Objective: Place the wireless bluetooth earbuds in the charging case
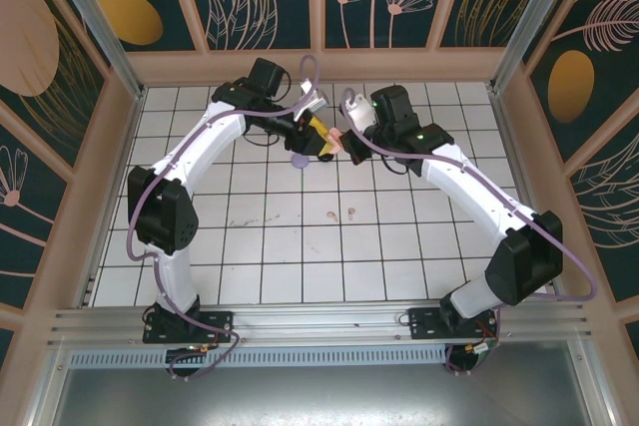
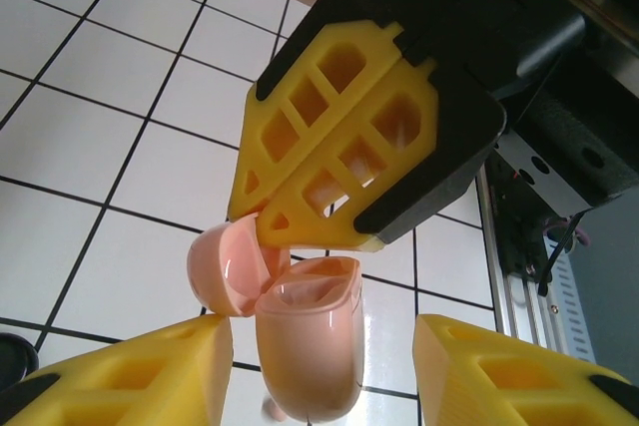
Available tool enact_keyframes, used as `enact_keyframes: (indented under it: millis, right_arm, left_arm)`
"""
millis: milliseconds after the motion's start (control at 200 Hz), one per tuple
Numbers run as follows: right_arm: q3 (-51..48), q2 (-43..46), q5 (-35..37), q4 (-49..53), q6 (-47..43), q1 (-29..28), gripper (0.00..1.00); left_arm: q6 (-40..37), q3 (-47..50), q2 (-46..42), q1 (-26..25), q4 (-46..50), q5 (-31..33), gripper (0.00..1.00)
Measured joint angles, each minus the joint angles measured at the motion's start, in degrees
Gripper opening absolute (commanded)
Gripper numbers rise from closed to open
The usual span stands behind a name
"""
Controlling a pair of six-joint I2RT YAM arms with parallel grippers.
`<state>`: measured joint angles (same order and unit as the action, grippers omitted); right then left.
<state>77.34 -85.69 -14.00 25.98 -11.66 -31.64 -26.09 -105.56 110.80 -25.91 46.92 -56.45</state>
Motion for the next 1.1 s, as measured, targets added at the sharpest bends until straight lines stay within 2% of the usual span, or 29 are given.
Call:
enact_keyframes:
  millis: [290, 505, 626, 731, 966, 1101]
  right_arm:
    - [0.68, 0.00, -0.04, -0.02, 0.00, -1.07, 0.00]
    - [0.94, 0.00, 0.46, -0.07, 0.00, -1.33, 0.00]
    - [1.11, 0.00, 1.18, -0.24, 0.00, -1.25, 0.00]
    - [1.16, 0.00, 1.57, -0.26, 0.00, -1.25, 0.00]
    - [1.18, 0.00, 1.84, -0.37, 0.07, -1.25, 0.00]
    - [1.33, 0.00, 2.16, -0.37, 0.70, -1.25, 0.22]
  left_arm:
    - [0.00, -0.22, 1.14, -0.02, 0.00, -0.15, 0.51]
    - [0.00, -1.20, 1.57, 0.02, 0.70, -0.33, 0.39]
    - [0.00, -1.55, 1.70, 0.04, 1.33, -0.50, 0.37]
    - [-0.02, -1.70, 1.77, 0.04, 1.57, -0.81, 0.30]
    - [-0.07, -1.70, 1.77, 0.04, 1.75, -1.66, 0.05]
    - [-0.07, -1.70, 1.77, 0.04, 1.60, -1.81, 0.00]
